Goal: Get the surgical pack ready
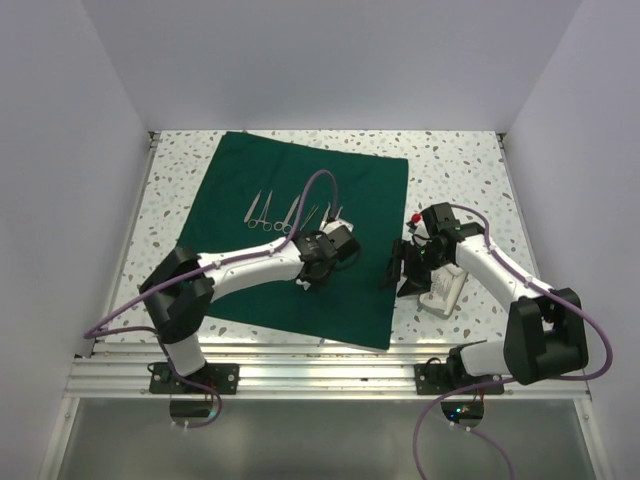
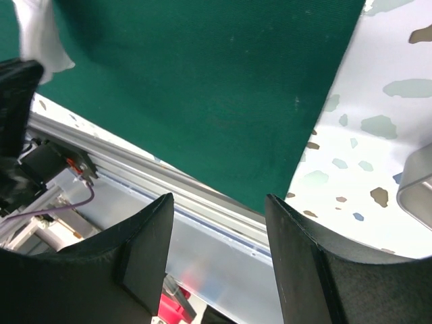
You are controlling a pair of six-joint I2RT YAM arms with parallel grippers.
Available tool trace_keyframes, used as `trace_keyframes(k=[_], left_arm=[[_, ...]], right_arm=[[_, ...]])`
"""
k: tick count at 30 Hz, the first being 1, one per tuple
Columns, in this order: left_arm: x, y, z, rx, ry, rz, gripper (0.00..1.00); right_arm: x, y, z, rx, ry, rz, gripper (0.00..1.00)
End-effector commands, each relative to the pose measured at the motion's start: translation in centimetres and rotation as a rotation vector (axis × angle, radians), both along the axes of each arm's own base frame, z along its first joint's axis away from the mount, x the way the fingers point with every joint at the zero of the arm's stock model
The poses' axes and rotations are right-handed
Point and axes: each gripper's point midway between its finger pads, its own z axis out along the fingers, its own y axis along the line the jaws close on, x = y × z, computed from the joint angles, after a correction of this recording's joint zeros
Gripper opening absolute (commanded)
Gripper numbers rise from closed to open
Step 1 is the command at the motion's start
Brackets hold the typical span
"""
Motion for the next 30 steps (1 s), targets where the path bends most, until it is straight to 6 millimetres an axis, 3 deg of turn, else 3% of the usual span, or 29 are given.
trace_keyframes(k=[1, 8, 16, 21, 30], left_arm=[[0.7, -1.1, 3.5, -0.110, -0.012, -0.025, 0.00], [0.5, -2.1, 5.4, -0.204, -0.024, -0.064, 0.00], [0.0, -3.2, 6.1, -0.284, -0.016, -0.085, 0.00], [0.0, -4.0, 7.0, -0.332, -0.024, -0.105, 0.00], [-0.5, -5.3, 7.9, -0.424, -0.029, -0.151, 0.00]], right_arm=[[0.7, 0.7, 0.9, 0.050, -0.022, 0.026, 0.60], [0.5, 1.5, 1.8, 0.077, 0.069, -0.068, 0.61], [2.1, 5.6, 3.6, 0.166, 0.202, -0.247, 0.70], [3.1, 6.1, 4.1, 0.132, 0.273, -0.420, 0.71], [5.2, 9.3, 5.2, 0.140, 0.287, -0.442, 0.70]])
